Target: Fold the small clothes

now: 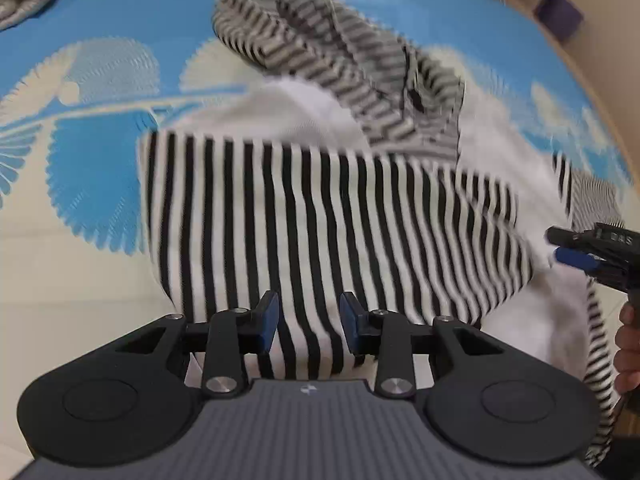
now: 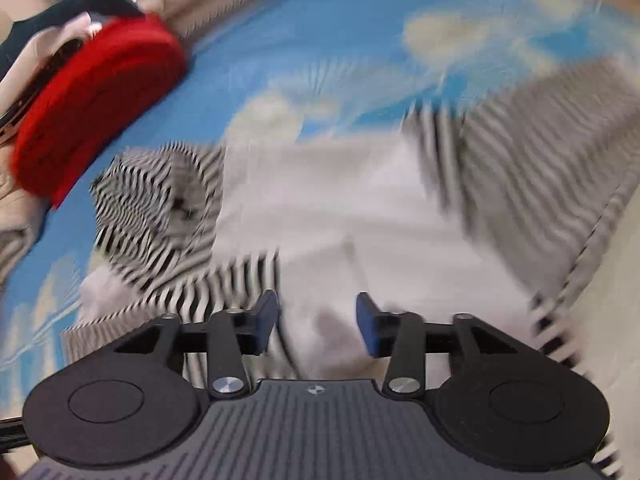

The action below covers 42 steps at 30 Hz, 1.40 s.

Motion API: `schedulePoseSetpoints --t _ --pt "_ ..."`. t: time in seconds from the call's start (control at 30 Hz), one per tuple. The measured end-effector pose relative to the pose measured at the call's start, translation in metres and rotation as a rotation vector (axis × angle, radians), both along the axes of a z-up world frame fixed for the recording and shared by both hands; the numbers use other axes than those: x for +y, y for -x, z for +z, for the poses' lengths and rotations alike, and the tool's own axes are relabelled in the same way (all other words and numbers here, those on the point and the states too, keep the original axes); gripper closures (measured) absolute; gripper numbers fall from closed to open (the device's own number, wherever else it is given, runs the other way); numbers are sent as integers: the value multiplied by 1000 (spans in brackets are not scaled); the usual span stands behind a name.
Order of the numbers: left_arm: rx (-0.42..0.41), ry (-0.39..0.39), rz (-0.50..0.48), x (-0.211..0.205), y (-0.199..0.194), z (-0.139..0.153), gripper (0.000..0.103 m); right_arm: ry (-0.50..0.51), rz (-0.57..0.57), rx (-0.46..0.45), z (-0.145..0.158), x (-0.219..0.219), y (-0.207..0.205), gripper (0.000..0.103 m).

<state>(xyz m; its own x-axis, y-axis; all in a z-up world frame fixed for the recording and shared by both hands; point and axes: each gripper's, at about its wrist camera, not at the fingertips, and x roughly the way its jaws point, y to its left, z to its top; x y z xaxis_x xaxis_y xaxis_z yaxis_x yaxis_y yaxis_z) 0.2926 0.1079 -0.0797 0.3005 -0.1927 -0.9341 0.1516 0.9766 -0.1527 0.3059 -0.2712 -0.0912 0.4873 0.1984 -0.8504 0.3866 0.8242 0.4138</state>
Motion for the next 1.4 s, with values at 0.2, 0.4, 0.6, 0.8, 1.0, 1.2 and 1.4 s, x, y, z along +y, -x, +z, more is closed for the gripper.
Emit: schedulePoseSetpoints --t 0.2,0.4,0.6,0.8,1.0,1.2,1.4 --pt "54 -159 -36 -21 7 -32 64 24 -47 47 2 -12 -2 60" --pt "-62 -131 -45 -40 4 -1 61 65 -172 -57 25 -70 4 59" --pt "-80 -101 -43 -51 3 6 61 102 -466 -103 26 -187 39 59" --pt "-77 -112 -24 -47 2 9 59 89 -764 -122 -6 -277 70 57" --pt "-91 -103 4 -41 0 14 57 57 -826 -142 -42 -303 69 59" --pt "-97 -116 -5 -36 3 16 57 88 -789 -139 -35 -297 61 99" --pt "-118 -113 39 -15 5 25 57 506 -604 -181 33 -214 22 101"
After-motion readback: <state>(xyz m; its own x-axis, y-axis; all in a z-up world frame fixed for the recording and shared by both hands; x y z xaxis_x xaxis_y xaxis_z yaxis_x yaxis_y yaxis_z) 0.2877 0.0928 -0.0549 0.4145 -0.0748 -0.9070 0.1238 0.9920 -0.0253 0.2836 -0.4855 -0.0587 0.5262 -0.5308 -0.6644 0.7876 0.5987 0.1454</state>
